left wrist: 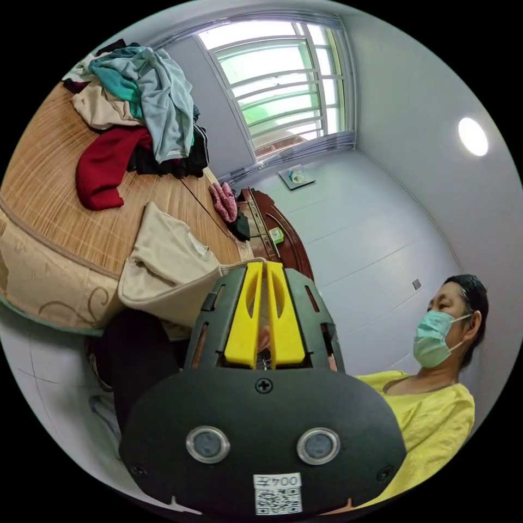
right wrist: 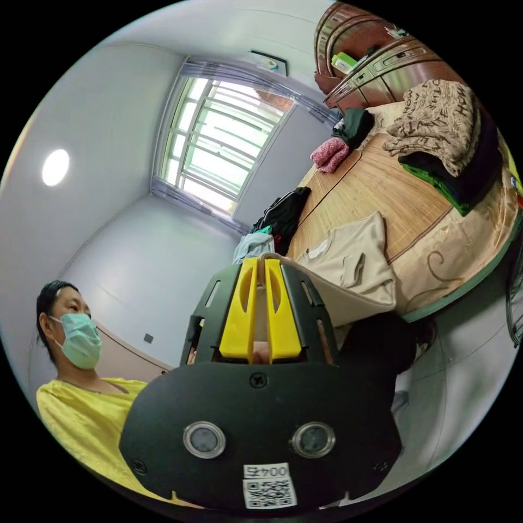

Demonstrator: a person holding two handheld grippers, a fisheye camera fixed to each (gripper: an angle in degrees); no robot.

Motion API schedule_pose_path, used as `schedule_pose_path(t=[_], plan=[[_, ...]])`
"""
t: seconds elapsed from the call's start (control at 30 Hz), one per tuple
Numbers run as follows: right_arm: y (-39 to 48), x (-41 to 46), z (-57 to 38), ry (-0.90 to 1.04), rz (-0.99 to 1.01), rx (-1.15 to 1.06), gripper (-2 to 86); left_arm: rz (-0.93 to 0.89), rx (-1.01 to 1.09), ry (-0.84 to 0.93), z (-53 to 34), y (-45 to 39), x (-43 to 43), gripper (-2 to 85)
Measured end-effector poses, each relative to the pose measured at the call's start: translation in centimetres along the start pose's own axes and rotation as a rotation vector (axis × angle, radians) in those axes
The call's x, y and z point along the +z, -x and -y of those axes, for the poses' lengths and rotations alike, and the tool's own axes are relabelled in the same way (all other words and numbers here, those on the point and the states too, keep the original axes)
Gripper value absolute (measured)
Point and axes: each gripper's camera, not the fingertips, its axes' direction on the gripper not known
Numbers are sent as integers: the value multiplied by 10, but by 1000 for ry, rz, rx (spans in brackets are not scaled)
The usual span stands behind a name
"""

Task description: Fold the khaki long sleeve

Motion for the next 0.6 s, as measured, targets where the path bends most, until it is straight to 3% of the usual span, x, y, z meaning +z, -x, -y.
schedule_pose_path(t=[0.6], plan=[[-141,132,202,-77,-40,268,33,180,-77,-66,155,24,149,17]])
